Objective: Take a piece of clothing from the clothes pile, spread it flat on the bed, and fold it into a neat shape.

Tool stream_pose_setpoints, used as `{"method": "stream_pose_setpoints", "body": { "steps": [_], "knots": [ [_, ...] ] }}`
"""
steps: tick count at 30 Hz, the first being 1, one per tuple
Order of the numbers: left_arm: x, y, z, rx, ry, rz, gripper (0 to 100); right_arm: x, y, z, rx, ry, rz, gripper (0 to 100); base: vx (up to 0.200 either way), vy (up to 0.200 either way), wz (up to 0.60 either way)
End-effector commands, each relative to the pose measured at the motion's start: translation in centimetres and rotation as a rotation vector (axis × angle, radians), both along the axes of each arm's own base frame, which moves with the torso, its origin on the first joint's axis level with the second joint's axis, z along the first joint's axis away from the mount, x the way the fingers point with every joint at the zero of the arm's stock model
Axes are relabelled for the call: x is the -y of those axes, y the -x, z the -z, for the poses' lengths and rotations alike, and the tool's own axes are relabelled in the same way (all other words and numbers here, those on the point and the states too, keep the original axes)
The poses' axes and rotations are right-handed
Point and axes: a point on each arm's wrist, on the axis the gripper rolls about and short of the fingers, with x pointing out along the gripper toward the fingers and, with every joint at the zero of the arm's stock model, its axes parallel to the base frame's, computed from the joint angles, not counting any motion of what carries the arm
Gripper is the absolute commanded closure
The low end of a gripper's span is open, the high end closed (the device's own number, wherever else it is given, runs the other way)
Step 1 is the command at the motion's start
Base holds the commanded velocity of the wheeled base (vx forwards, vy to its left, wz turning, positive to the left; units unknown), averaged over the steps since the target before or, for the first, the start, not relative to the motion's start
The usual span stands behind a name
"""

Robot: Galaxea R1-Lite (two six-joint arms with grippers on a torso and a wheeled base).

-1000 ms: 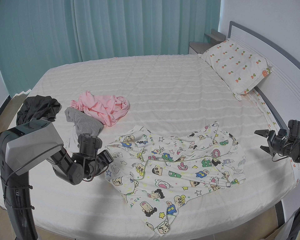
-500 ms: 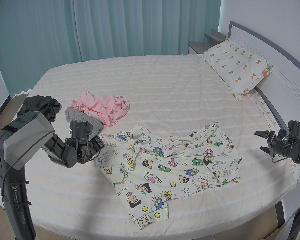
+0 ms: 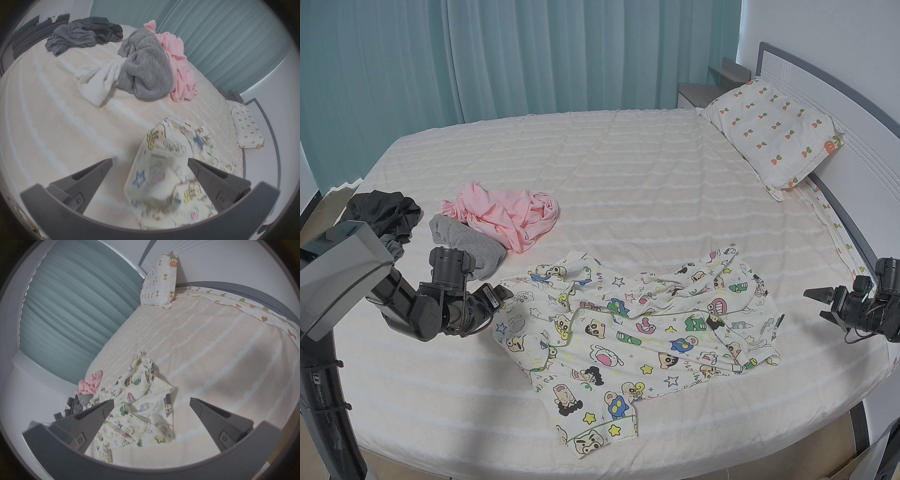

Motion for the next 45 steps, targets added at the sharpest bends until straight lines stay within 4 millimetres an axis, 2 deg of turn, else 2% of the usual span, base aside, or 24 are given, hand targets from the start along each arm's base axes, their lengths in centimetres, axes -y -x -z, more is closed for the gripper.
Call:
{"method": "stream_pose_setpoints", "body": {
  "steps": [1,8,13,17,18,19,23,24,25,26,28,32,38,39,45],
  "knots": [
    [0.8,7.4,-4.4,0.014,0.089,0.1,0,-2.0,2.9,1.4,-0.047,0.067,-0.097,0,0.0,0.0,0.0],
    [4.6,15.0,-4.3,-0.077,0.163,0.239,0,-3.8,4.0,2.7,-0.045,0.076,-0.161,0,-0.114,0.0,0.0],
    [6.7,17.0,-3.9,-0.145,0.23,0.272,0,-4.3,4.5,2.7,0.001,0.093,-0.169,0,-0.2,0.0,0.0],
    [7.2,16.9,-3.2,-0.182,0.237,0.265,0,-4.3,4.5,2.8,0.013,0.097,-0.17,0,-0.15,0.0,0.0],
    [7.9,16.5,-1.6,-0.241,0.216,0.261,0,-4.3,4.5,2.7,0.021,0.1,-0.17,0,0.0,0.0,0.0],
    [8.2,16.4,-0.9,-0.267,0.204,0.262,0,-4.3,4.5,2.7,0.021,0.099,-0.17,0,0.0,0.0,0.0],
    [10.1,15.6,1.2,-0.324,0.163,0.283,0,-4.6,4.5,2.9,0.015,0.095,-0.183,0,0.0,0.0,0.0],
    [10.1,15.6,1.2,-0.324,0.163,0.283,0,-4.6,4.5,2.9,0.015,0.095,-0.183,0,0.0,0.0,0.0],
    [11.5,14.3,2.0,-0.309,0.148,0.243,0,-4.8,4.6,2.9,0.012,0.094,-0.189,0,0.0,0.0,0.0],
    [11.6,14.2,2.0,-0.306,0.147,0.238,0,-4.8,4.6,2.9,0.012,0.094,-0.189,0,0.0,0.0,0.0],
    [14.5,12.0,3.3,-0.263,0.139,0.129,0,-5.1,4.8,3.0,0.011,0.094,-0.2,0,0.0,0.0,0.0],
    [16.4,12.0,4.5,-0.264,0.124,0.128,0,-5.1,4.7,3.2,0.008,0.093,-0.2,0,0.0,0.0,0.0],
    [17.2,12.4,5.1,-0.27,0.108,0.146,0,-5.0,4.5,3.5,0.011,0.095,-0.199,0,0.0,0.0,0.0],
    [17.5,12.2,4.9,-0.257,0.115,0.152,0,-5.0,4.5,4.1,0.024,0.101,-0.197,0,0.0,0.0,0.0],
    [17.9,11.8,5.3,-0.237,0.094,0.128,0,-5.0,4.6,4.1,0.071,0.117,-0.187,0,0.0,0.0,0.0]
  ]
}}
